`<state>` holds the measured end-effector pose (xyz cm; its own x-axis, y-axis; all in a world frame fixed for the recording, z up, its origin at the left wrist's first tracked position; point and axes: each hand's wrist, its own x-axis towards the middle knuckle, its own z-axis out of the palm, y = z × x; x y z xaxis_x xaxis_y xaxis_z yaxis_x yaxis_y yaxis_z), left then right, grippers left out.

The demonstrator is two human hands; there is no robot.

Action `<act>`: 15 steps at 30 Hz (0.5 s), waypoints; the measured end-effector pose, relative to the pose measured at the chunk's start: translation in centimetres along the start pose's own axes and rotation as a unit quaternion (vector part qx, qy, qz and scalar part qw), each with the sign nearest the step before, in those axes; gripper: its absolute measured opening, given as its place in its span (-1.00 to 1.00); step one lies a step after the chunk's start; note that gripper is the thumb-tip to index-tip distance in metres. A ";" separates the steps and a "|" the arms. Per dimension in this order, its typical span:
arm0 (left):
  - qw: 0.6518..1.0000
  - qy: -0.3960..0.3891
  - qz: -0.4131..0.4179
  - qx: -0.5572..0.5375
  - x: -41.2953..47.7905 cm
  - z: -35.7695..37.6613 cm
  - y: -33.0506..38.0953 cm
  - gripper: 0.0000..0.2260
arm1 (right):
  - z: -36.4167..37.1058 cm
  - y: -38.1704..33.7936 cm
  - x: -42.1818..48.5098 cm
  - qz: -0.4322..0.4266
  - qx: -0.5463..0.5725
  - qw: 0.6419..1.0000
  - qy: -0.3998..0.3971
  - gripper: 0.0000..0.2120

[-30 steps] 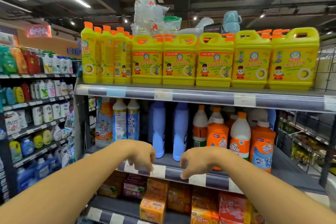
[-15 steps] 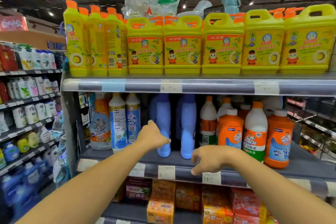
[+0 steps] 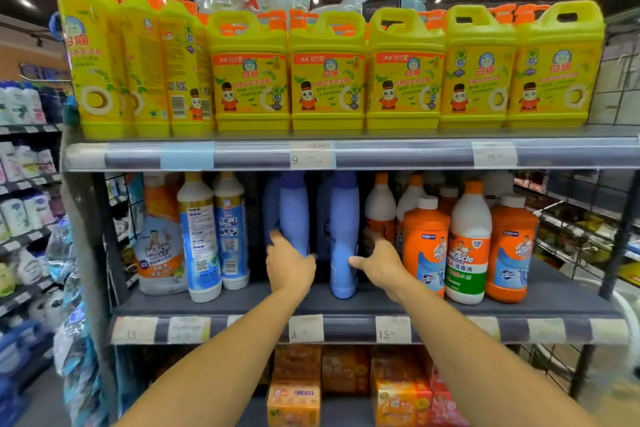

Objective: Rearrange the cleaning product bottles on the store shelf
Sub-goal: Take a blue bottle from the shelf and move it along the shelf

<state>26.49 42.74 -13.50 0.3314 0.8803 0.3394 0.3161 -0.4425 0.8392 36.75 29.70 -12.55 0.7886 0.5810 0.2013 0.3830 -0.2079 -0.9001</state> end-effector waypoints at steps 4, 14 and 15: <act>0.996 -0.042 0.025 -0.076 1.4 -1.1 -1.4 -0.35 | 0.5 1.4 0.9 -0.004 0.079 0.994 -0.071 -0.39; 0.977 -0.181 0.022 -0.115 3.1 -2.1 -3.9 -0.35 | 2.6 2.4 2.8 0.004 0.077 0.990 -0.120 -0.26; 0.978 -0.175 0.021 -0.113 3.0 -1.9 -4.1 -0.33 | 2.9 2.5 2.9 0.003 0.078 0.990 -0.116 -0.23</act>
<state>24.48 47.49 -15.06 0.6358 0.7325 0.2434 0.1037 -0.3935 0.9135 38.58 33.09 -15.32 0.6516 0.7493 0.1185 0.2854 -0.0974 -0.9534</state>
